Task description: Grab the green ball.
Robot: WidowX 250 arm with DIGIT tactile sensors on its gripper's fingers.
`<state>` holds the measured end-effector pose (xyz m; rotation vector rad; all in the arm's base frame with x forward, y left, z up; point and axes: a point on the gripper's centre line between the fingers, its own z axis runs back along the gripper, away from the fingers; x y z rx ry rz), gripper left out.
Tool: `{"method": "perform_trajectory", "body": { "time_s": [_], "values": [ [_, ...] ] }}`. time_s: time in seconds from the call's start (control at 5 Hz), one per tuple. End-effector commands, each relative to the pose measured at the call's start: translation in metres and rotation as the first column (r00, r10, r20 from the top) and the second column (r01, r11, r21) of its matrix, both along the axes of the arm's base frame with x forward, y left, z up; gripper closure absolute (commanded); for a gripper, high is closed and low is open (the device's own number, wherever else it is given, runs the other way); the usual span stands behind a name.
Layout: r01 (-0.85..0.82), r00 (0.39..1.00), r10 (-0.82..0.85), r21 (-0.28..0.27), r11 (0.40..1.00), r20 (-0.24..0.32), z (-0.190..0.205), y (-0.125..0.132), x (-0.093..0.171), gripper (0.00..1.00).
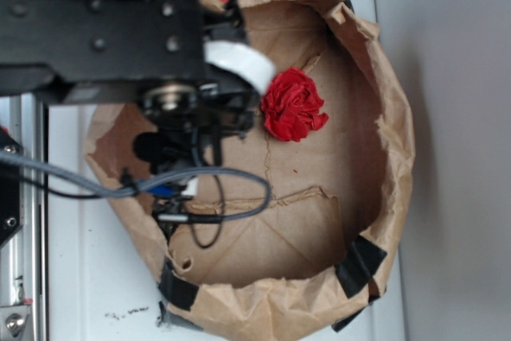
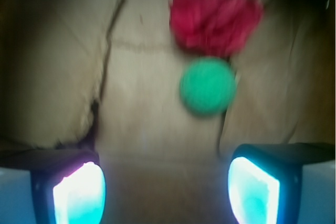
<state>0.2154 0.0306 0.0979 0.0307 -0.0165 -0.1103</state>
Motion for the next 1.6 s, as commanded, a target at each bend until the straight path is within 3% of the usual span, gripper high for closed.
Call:
{"method": "perform_trajectory", "body": {
  "time_s": [0.0, 0.4, 1.0, 1.4],
  "values": [
    [-0.026, 1.000, 0.026, -0.145, 0.989, -0.003, 0.016, 0.006, 0.000, 0.00],
    [-0.056, 0.998, 0.054, -0.199, 0.978, -0.019, 0.019, -0.001, -0.001, 0.00],
    [-0.056, 0.998, 0.054, -0.199, 0.978, -0.019, 0.019, -0.001, -0.001, 0.00],
    [-0.153, 0.986, 0.163, -0.192, 0.969, 0.034, 0.024, 0.037, 0.040, 0.00]
  ]
}}
